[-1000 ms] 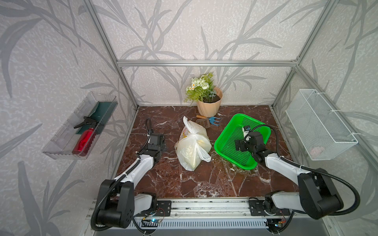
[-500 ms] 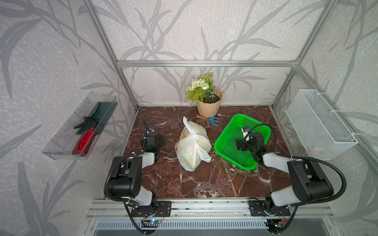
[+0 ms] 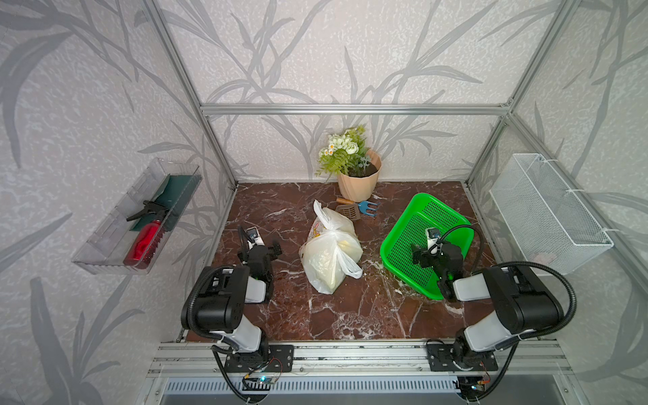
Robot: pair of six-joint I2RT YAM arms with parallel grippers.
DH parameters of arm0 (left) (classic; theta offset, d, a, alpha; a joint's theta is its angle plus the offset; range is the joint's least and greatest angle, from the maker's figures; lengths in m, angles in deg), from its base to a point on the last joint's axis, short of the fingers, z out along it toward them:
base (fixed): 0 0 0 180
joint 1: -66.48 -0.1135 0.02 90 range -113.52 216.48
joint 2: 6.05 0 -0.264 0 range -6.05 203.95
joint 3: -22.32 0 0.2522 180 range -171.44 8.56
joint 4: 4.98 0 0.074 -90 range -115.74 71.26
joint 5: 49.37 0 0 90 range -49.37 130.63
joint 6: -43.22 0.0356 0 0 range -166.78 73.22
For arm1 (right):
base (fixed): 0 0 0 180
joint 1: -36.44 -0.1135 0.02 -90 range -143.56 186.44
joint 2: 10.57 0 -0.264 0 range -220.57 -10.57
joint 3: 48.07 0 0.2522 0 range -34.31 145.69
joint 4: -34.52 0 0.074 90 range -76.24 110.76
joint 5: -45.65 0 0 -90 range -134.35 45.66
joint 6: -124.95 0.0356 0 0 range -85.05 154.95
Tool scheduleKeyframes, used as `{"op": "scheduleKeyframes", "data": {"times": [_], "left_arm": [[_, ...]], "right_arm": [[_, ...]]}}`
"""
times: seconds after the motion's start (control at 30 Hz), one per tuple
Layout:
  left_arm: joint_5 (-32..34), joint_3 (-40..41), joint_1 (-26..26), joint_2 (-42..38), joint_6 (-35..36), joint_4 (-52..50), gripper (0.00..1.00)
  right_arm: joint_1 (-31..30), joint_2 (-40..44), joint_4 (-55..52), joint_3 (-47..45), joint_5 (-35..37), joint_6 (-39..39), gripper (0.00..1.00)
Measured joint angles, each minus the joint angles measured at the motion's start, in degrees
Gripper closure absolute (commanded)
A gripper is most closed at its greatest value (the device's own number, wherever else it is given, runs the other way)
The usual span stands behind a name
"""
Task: Place the banana into a plastic bag & tie a knot
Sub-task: Reset both arms
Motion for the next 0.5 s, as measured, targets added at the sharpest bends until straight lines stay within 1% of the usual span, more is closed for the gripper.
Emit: {"op": "scheduleKeyframes", "data": {"times": [0.2, 0.5], "left_arm": [[0.15, 0.0, 0.0, 0.0, 0.02, 0.0, 0.01], [0.2, 0.0, 0.0, 0.0, 0.0, 0.0, 0.01]], "right_arm": [[0.0, -0.15, 0.13, 3.17, 3.82, 1.46, 0.01], [0.0, -0.17, -0.13, 3.21, 4.22, 1.53, 0.01]]}}
